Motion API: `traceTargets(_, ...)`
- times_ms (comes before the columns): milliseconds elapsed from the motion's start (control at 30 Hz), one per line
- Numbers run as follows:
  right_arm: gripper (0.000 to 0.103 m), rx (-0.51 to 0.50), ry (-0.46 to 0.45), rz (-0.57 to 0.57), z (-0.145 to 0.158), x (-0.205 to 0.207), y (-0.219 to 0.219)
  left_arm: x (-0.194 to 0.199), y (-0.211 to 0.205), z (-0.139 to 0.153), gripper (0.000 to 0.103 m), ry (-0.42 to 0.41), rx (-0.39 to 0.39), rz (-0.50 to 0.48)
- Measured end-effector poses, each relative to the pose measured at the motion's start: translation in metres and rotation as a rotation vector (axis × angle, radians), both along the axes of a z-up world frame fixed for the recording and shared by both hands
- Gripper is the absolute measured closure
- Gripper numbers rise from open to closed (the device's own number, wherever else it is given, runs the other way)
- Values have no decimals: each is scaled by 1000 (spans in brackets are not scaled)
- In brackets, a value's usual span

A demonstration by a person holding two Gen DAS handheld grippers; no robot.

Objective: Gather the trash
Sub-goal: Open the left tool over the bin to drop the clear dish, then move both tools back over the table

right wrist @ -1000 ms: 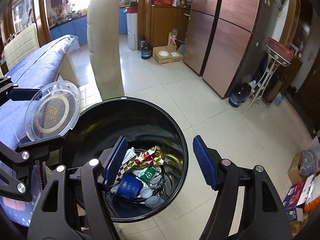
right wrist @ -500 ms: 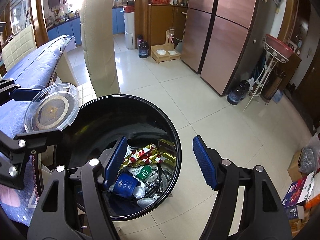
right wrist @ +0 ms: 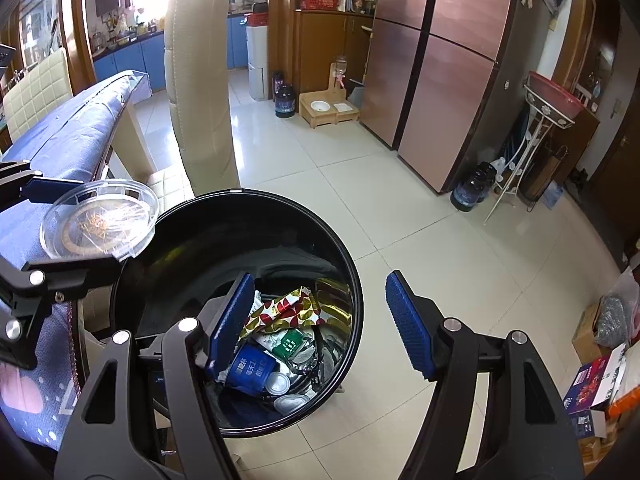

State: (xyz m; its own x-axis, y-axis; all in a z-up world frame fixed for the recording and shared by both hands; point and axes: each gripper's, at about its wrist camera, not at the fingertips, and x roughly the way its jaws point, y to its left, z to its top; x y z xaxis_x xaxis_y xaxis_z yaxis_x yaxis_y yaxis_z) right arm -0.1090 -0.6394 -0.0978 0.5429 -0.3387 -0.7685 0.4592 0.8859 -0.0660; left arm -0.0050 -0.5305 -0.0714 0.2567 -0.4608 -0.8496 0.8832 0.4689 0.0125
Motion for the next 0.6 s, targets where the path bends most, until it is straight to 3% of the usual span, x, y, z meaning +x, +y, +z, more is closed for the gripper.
traceTargets(133, 34, -4, 0, 1, 2, 0, 1, -5, -1, 0, 16, -55, 7, 16)
traceTargets(267, 34, -10, -1, 4, 2, 0, 3, -1, 7, 2, 16, -18, -81, 13)
traceTargets(400, 34, -8, 2, 1, 0, 0, 1, 3, 5, 0, 7, -1, -58, 9)
traceTargets(600, 34, -2, 3, -4, -1, 0, 0, 4, 1, -1, 7, 12, -52, 7)
